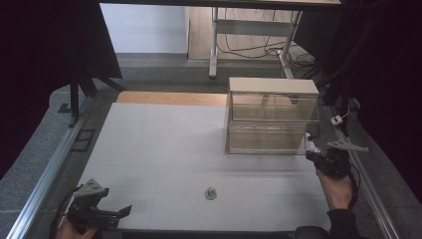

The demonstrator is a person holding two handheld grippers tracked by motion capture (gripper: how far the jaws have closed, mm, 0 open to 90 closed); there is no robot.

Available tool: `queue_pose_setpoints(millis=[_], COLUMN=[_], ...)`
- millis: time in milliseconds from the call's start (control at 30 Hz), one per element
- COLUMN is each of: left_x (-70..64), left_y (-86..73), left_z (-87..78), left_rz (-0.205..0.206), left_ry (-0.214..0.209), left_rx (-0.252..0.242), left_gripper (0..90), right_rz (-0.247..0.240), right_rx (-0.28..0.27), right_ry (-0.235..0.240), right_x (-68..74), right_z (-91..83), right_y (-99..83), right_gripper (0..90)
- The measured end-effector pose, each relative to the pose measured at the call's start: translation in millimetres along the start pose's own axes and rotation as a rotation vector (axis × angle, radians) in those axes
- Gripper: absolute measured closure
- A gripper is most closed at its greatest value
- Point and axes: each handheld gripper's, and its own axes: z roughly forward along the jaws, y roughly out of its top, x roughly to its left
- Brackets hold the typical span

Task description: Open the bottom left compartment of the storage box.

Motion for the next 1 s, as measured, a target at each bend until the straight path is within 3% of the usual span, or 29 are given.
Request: queue_pose_setpoints(millis=[500, 1000], left_x=[-0.5, 0.2], left_y=[-0.1, 0.3], left_z=[-0.1, 0.3], left_rz=[0.005, 0.003], left_ry=[0.001, -0.006], left_rx=[-0.003, 0.002], left_gripper=[0.0, 0.0], right_rz=[0.018, 0.004], right_rx=[-0.073, -0.082], right_ry=[0.009, 0.012], right_x=[0.8, 2.9], right_z=[-9.8, -3.9], right_y=[24.7, 49.4], right_gripper=[89.8, 89.8])
